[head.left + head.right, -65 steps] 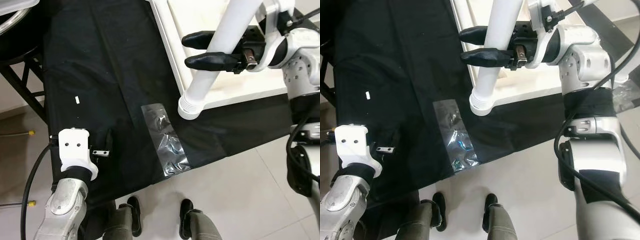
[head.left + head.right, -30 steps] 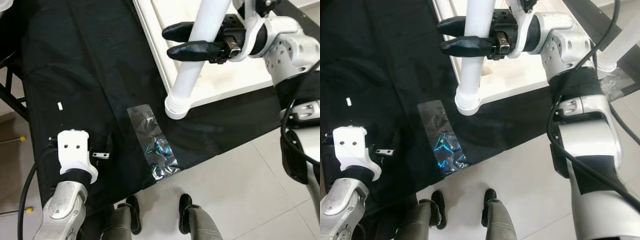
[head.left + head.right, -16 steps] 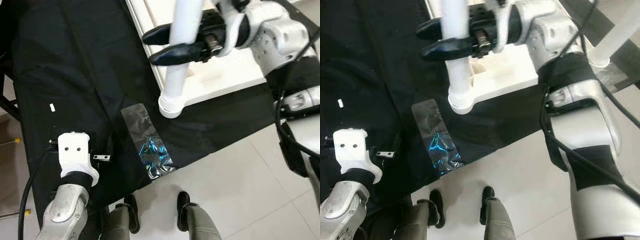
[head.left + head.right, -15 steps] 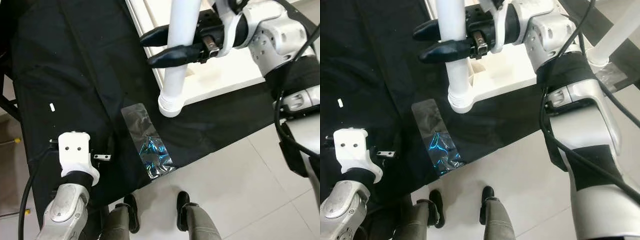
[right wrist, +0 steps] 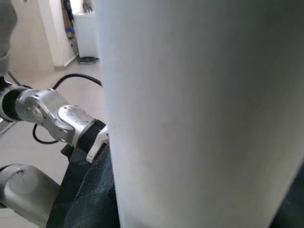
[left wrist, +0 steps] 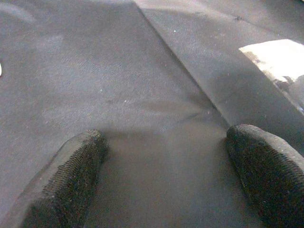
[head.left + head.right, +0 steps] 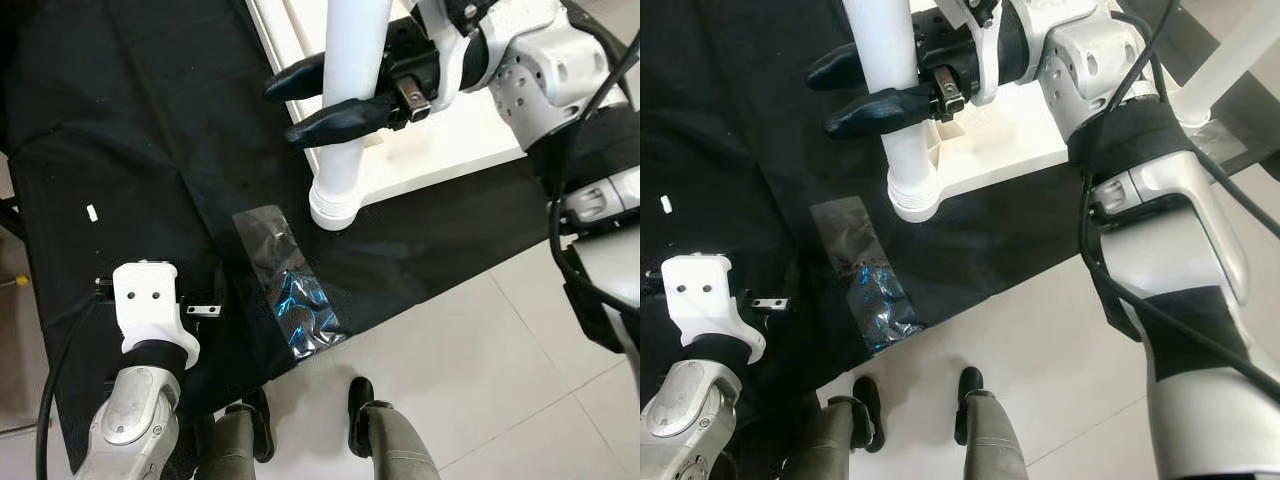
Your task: Building children table
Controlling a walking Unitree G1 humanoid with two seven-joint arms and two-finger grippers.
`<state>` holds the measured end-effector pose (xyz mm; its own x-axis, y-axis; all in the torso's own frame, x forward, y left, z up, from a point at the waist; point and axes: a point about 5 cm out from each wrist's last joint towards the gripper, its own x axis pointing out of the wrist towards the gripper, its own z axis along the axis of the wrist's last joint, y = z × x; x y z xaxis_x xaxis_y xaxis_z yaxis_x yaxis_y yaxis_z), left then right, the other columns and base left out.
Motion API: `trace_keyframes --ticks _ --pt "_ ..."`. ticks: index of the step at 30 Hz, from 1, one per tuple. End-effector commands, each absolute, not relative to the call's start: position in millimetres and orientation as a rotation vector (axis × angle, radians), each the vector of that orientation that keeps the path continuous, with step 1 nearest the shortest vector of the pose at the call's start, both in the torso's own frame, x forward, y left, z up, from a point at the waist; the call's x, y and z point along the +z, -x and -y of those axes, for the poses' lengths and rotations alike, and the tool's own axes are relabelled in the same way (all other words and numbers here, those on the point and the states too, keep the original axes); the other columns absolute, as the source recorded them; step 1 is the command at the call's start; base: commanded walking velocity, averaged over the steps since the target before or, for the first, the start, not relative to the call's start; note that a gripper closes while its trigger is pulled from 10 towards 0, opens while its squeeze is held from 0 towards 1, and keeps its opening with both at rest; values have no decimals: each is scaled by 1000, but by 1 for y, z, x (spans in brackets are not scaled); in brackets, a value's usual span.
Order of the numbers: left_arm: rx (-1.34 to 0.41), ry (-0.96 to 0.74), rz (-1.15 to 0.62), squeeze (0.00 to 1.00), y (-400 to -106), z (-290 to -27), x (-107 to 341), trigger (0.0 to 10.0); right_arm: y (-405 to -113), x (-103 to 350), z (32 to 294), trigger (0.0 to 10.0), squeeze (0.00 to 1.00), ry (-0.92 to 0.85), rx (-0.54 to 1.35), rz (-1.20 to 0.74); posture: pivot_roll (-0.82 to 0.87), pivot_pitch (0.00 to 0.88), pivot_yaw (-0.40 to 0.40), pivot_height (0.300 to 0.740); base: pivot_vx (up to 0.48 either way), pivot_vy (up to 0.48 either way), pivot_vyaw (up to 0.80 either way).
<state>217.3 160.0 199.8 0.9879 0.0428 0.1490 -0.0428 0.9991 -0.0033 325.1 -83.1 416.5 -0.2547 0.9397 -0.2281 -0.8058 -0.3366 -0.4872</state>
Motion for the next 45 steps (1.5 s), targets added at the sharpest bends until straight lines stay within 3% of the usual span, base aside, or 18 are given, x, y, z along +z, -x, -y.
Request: trace_keyframes --ticks 1,17,23,27,31,39,45 --pt "53 -7 94 0 -216 -160 190 10000 -336 382 84 10000 0 555 1850 164 70 520 -17 740 0 0 0" --pt "55 -9 94 0 -221 -160 189 10000 -337 372 97 10000 0 569 1790 148 52 507 -22 740 0 0 0" --pt "64 4 99 0 -224 -159 187 10000 -353 359 109 10000 0 520 1524 77 21 491 -33 740 0 0 0" --pt "64 7 100 0 -225 -158 187 10000 -356 354 114 10000 0 508 1474 58 19 490 -33 740 0 0 0" --pt "69 22 105 0 -227 -158 186 10000 -358 340 120 10000 0 443 1307 13 -1 478 -36 740 0 0 0" --pt "81 25 129 0 -232 -160 188 10000 -352 315 108 10000 0 332 1037 19 7 449 -37 740 0 0 0" --pt "111 34 168 0 -236 -168 197 10000 -343 302 96 10000 0 255 944 43 10 436 -39 740 0 0 0"
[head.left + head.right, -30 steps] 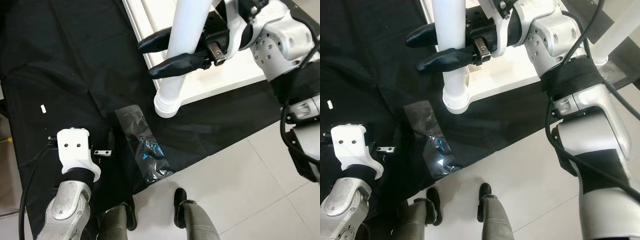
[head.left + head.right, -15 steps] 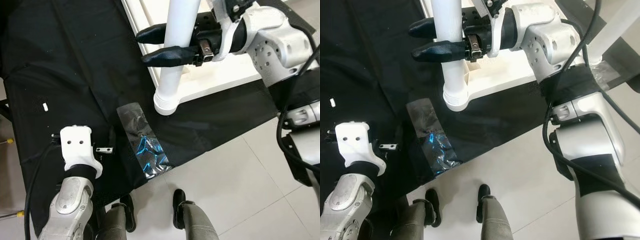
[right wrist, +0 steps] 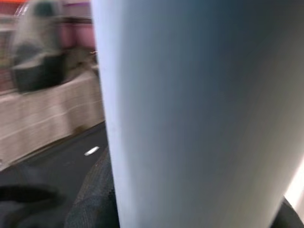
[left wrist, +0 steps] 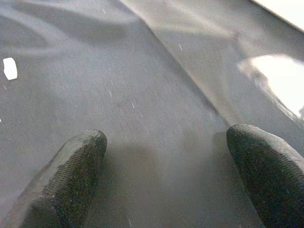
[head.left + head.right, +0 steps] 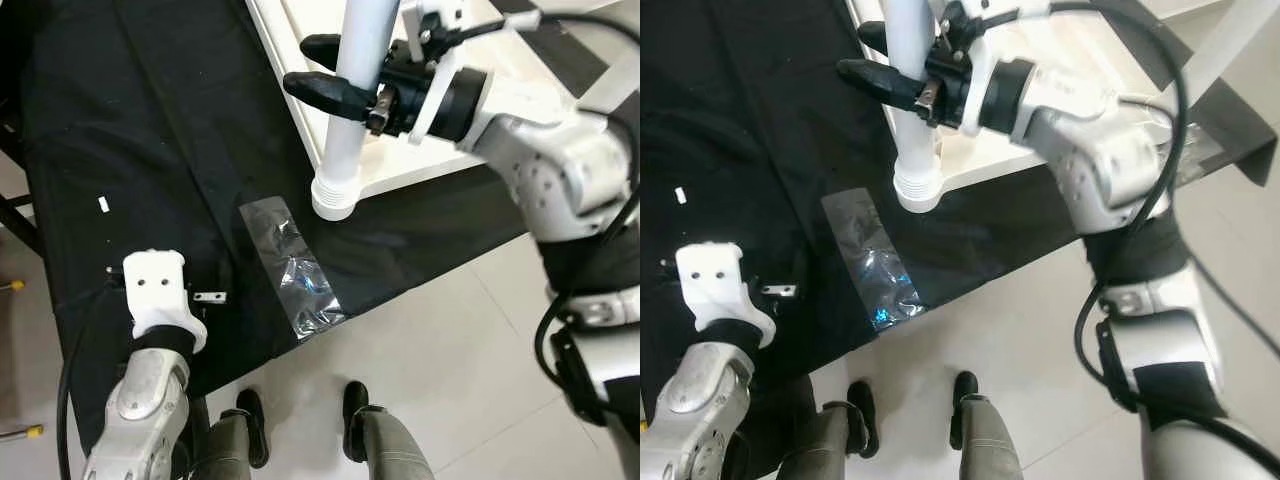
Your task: Building children table
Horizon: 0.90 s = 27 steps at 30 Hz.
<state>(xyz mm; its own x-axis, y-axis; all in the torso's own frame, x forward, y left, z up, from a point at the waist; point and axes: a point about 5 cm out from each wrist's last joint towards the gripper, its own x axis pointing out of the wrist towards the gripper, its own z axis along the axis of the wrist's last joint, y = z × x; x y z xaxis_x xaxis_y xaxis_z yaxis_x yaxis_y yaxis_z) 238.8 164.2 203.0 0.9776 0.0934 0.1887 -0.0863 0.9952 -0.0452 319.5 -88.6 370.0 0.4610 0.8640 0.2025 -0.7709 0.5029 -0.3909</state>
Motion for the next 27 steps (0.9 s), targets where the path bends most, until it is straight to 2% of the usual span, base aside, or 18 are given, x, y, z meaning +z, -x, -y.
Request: trace_keyframes --ticks 1,6,9,13,15,18,23,27 --pt "115 30 178 0 -238 -170 199 10000 -340 299 93 10000 0 236 924 46 10 433 -39 740 0 0 0" --pt "160 3 263 0 -247 -190 222 10000 -326 274 76 10000 0 165 827 26 21 413 -32 740 0 0 0" --pt "173 -14 315 0 -252 -200 236 10000 -324 266 76 10000 0 101 689 14 24 405 -28 740 0 0 0" --pt "175 -24 351 0 -254 -206 247 10000 -326 265 78 10000 0 80 593 29 26 389 -27 740 0 0 0" --pt "165 -15 409 0 -260 -213 266 10000 -327 262 78 10000 0 47 438 44 29 379 -26 740 0 0 0" --pt "154 -8 428 0 -261 -214 272 10000 -327 260 76 10000 0 33 405 44 30 376 -26 740 0 0 0" --pt "9 75 515 0 -271 -214 303 10000 -319 238 54 10000 0 -1 349 -6 37 359 -22 740 0 0 0" --pt "-84 96 548 0 -273 -209 317 10000 -319 235 47 10000 0 -5 344 -17 45 347 -22 740 0 0 0"
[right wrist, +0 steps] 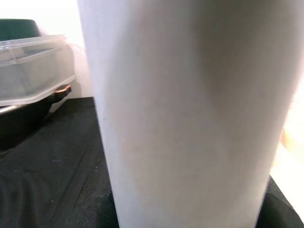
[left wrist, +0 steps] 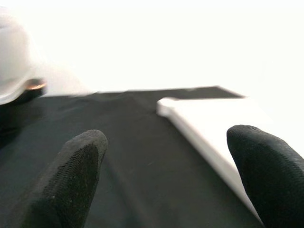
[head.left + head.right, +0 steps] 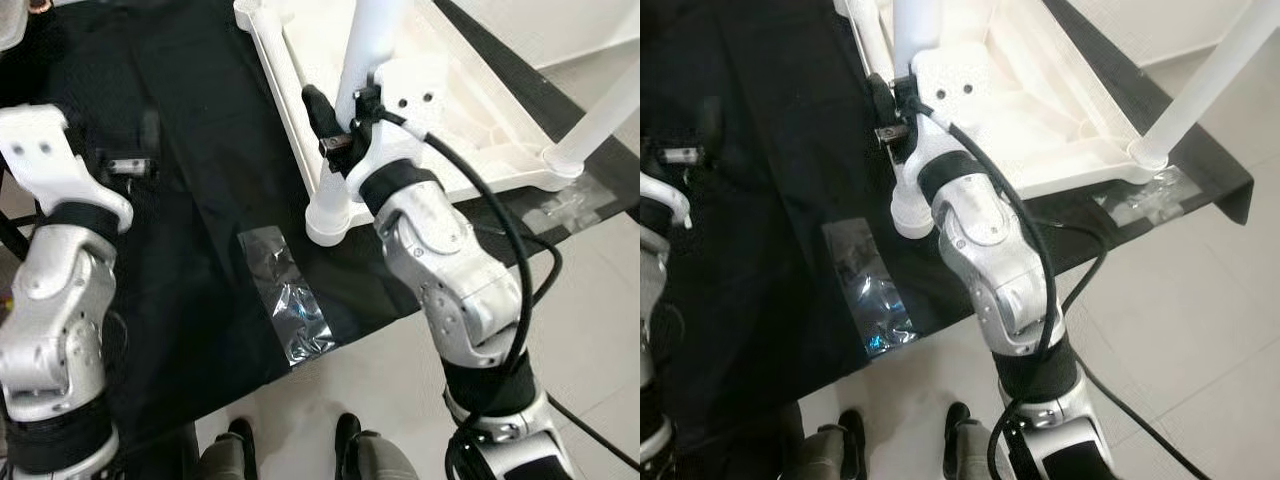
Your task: Building children table
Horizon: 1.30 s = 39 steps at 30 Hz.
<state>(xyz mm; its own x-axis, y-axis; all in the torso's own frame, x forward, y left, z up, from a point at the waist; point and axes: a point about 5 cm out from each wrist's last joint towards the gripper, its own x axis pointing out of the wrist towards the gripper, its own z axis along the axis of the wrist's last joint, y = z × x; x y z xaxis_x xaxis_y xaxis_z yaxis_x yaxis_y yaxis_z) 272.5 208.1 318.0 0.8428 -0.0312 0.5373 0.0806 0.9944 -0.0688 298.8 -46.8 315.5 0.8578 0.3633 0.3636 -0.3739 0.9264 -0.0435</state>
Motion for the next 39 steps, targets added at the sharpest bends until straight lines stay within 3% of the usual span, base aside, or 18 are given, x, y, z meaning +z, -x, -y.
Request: trace_keyframes --ticks 1,12,20,21,22,23,24,39 --pt "-84 96 548 0 -273 -209 317 10000 -319 235 47 10000 0 -5 344 -17 45 347 -22 740 0 0 0" --pt "-599 116 594 0 -269 -182 363 10000 -330 240 48 10000 0 -14 258 -15 54 319 -21 740 0 0 0" --pt "-767 92 593 0 -269 -158 373 10000 -333 243 40 10000 0 -14 297 -2 61 306 -17 740 0 0 0" --pt "-779 100 586 0 -270 -156 372 10000 -334 244 39 10000 67 -15 304 6 59 304 -15 740 0 0 0" --pt "-779 100 586 0 -270 -156 372 10000 -334 244 39 10000 67 -15 304 6 59 304 -15 740 0 0 0" --pt "-784 103 580 0 -270 -154 370 10000 -334 246 40 10000 282 -15 305 16 57 304 -17 740 0 0 0" --pt "-790 112 574 0 -270 -152 369 10000 -333 248 40 10000 1000 -28 324 28 56 303 -16 740 0 0 0" --pt "-800 153 533 0 -270 -153 359 10000 -337 280 59 10000 1000 -57 405 157 49 305 -12 740 0 0 0"
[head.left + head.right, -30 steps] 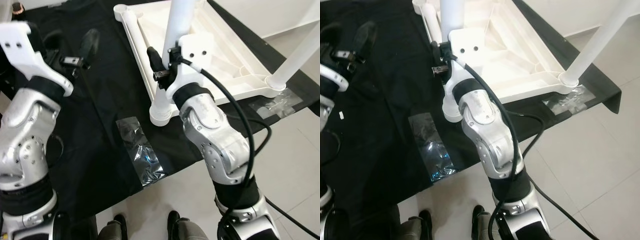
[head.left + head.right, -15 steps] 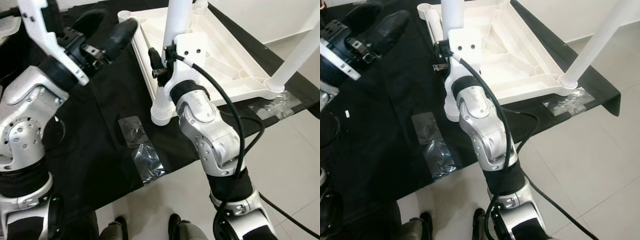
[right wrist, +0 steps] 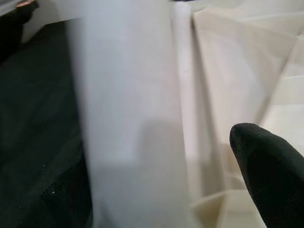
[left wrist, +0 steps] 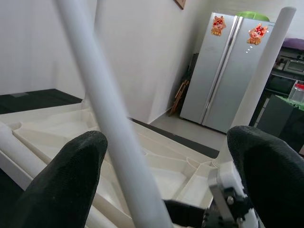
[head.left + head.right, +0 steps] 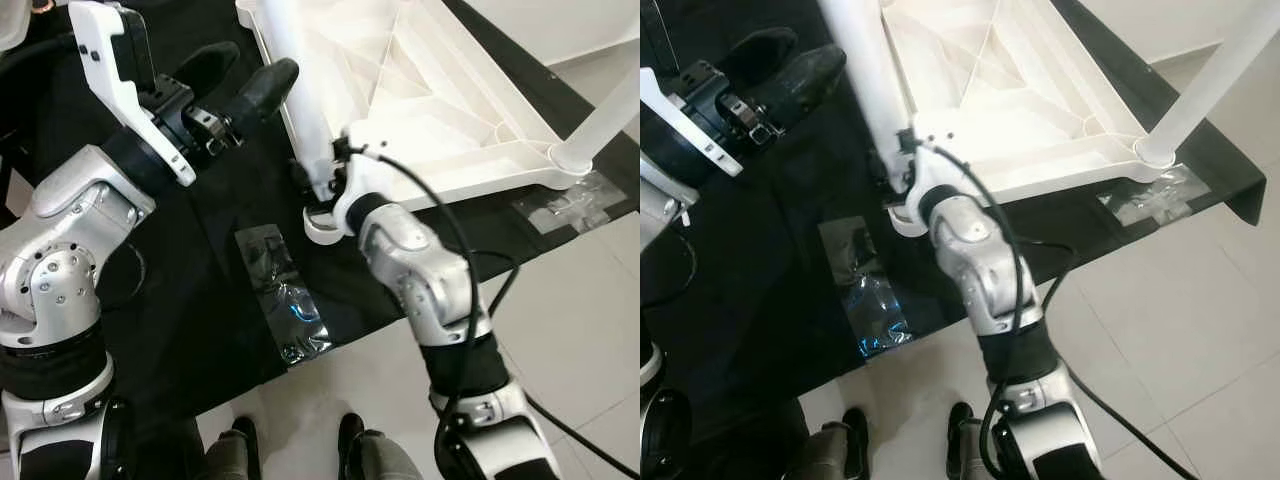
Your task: Building children table
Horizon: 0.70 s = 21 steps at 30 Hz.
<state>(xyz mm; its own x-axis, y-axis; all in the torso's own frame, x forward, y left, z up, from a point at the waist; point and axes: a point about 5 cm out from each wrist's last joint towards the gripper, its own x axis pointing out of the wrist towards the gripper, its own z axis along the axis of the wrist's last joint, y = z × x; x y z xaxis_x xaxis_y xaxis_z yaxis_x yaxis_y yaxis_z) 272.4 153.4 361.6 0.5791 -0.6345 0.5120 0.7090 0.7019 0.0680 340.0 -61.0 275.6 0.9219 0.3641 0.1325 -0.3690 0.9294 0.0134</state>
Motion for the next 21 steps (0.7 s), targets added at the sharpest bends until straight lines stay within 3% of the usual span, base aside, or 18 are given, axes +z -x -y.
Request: trace_keyframes --ticks 1,4,5,6,7,8,9,11,12,13,14,15,16,17,18,19,20,21 --pt "-797 158 530 0 -271 -153 358 10000 -337 282 61 10000 1000 -54 419 172 49 305 -12 740 0 0 0" --pt "-795 162 527 0 -271 -152 357 10000 -337 285 62 10000 1000 -56 434 183 49 303 -11 740 0 0 0" --pt "-790 175 522 0 -272 -152 355 10000 -338 288 63 4353 1000 -65 453 194 46 301 -10 740 0 0 0" --pt "-790 175 522 0 -272 -152 355 10000 -338 288 63 4353 1000 -65 453 194 46 301 -10 740 0 0 0" --pt "-785 180 521 0 -273 -152 354 10000 -339 289 63 1412 1000 -73 456 195 44 298 -8 740 0 0 0" --pt "-785 180 521 0 -273 -152 354 10000 -339 289 63 1412 1000 -73 456 195 44 298 -8 740 0 0 0" --pt "-780 184 520 0 -274 -153 353 10000 -340 290 64 0 1000 -82 452 195 44 297 -9 740 0 0 0" --pt "-775 191 521 0 -274 -153 353 10000 -343 290 69 0 996 -111 414 182 44 294 -8 740 0 0 0" --pt "-774 191 520 0 -273 -153 353 10000 -345 290 72 0 780 -116 394 177 46 292 -8 740 0 0 0" --pt "-774 191 520 0 -273 -153 353 10000 -347 290 73 0 780 -117 381 174 46 290 -8 740 0 0 0" --pt "-772 187 516 0 -273 -153 352 10000 -348 291 75 0 545 -117 372 176 46 289 -8 740 0 0 0" --pt "-767 177 507 0 -274 -154 351 10000 -349 291 76 0 200 -117 361 178 47 287 -7 740 0 0 0" --pt "-767 177 507 0 -274 -154 351 10000 -349 291 76 0 200 -117 361 178 47 287 -7 740 0 0 0" --pt "-766 156 496 0 -274 -153 349 10000 -350 291 77 0 8 -119 355 178 46 287 -7 740 0 0 0" --pt "-766 156 496 0 -274 -153 349 10000 -350 291 77 0 8 -119 355 178 46 287 -7 740 0 0 0" --pt "-772 97 469 0 -275 -152 344 10000 -351 291 79 9216 0 -121 338 180 46 287 -7 740 0 0 0" --pt "-772 97 469 0 -275 -152 344 10000 -351 291 79 9216 0 -121 338 180 46 287 -7 740 0 0 0" --pt "-770 59 458 0 -276 -151 341 10000 -352 292 80 10000 0 -130 336 187 46 287 -7 740 0 0 0"
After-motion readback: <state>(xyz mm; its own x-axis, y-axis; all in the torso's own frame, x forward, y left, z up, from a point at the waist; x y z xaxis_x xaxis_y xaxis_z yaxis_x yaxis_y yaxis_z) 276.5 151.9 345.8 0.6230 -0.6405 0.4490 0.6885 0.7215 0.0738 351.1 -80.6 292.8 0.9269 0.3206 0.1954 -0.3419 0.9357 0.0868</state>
